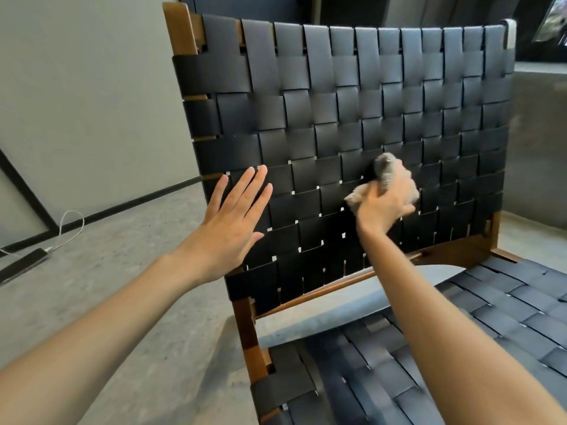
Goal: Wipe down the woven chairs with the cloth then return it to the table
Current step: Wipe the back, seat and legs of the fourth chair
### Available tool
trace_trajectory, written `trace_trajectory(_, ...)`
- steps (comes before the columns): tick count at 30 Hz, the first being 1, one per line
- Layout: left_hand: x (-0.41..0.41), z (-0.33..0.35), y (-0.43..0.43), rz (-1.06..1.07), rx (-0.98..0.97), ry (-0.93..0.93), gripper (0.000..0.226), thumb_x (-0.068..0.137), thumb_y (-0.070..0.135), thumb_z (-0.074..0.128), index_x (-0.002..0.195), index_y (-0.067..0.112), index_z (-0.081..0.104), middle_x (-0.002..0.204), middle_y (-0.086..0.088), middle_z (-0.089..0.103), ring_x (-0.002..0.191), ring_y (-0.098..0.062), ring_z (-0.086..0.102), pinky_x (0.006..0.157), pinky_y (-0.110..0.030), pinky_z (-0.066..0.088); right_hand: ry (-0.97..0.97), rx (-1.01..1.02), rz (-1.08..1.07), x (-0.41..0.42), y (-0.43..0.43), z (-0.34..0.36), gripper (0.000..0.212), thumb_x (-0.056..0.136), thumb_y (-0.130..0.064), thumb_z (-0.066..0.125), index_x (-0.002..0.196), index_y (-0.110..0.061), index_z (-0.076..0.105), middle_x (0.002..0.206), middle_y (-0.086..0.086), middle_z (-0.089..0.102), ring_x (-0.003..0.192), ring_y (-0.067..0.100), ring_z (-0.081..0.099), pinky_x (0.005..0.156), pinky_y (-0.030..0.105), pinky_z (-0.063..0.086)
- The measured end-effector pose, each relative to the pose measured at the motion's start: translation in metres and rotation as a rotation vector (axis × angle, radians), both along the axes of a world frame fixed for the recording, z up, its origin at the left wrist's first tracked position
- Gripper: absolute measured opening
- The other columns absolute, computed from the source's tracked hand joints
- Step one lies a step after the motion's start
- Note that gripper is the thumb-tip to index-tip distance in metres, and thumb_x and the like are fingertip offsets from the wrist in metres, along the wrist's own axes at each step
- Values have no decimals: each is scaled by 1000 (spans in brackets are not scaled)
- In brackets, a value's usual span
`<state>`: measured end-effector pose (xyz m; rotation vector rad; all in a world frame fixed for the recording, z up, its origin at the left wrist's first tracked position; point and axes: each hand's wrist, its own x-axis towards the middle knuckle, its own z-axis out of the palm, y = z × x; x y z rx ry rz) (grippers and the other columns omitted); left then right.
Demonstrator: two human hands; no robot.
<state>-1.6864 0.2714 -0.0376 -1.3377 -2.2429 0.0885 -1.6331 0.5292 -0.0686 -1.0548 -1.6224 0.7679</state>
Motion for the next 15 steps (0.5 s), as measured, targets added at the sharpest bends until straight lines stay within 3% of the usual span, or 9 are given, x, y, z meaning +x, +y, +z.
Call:
trace_trajectory(4,2,4,-13,-23,78,-67,87,92,28,57,148,8,-6,157,-7,-16,145,-24,-17,116,-40,-7,-8,393,303,-7,-100,-4,62,90,-4,54,146,-20,35,155,7,29,126,26,34,97,38,33)
trace_trajectory(6,1,6,-25,-21,113,-107,89,92,23,58,149,8,-8,157,-3,-19,145,-21,-18,117,-39,-3,1,471,427,-5,-142,-18,63,88,-4,59,145,-21,39,155,8,30,125,27,37,98,29,31)
trace_trajectory(8,-2,9,-41,5,105,-145,88,94,20,55,148,11,-13,155,2,-26,143,-17,-22,116,-33,-10,-16,503,544,3,-169,-34,59,89,-12,61,143,-23,41,155,6,31,129,27,36,102,15,18)
trace_trajectory(10,-4,12,-54,27,86,-222,85,97,22,50,145,18,-20,152,9,-33,140,-9,-28,113,-26,-11,-17,510,636,12,-180,-46,53,91,-25,57,143,-25,42,155,3,31,132,25,33,104,11,14)
trace_trajectory(13,-2,11,-64,8,98,-311,80,99,22,44,142,26,-23,150,15,-34,138,-2,-29,111,-25,-5,-76,633,716,26,-178,-62,62,87,-19,68,142,-30,42,155,-1,28,132,25,34,106,21,16)
trace_trajectory(15,3,9,-69,8,119,-344,78,99,18,43,142,27,-21,150,15,-34,138,-1,-28,111,-24,-4,-154,727,738,39,-177,-74,71,82,-18,76,141,-33,39,154,-2,29,122,26,36,99,28,26)
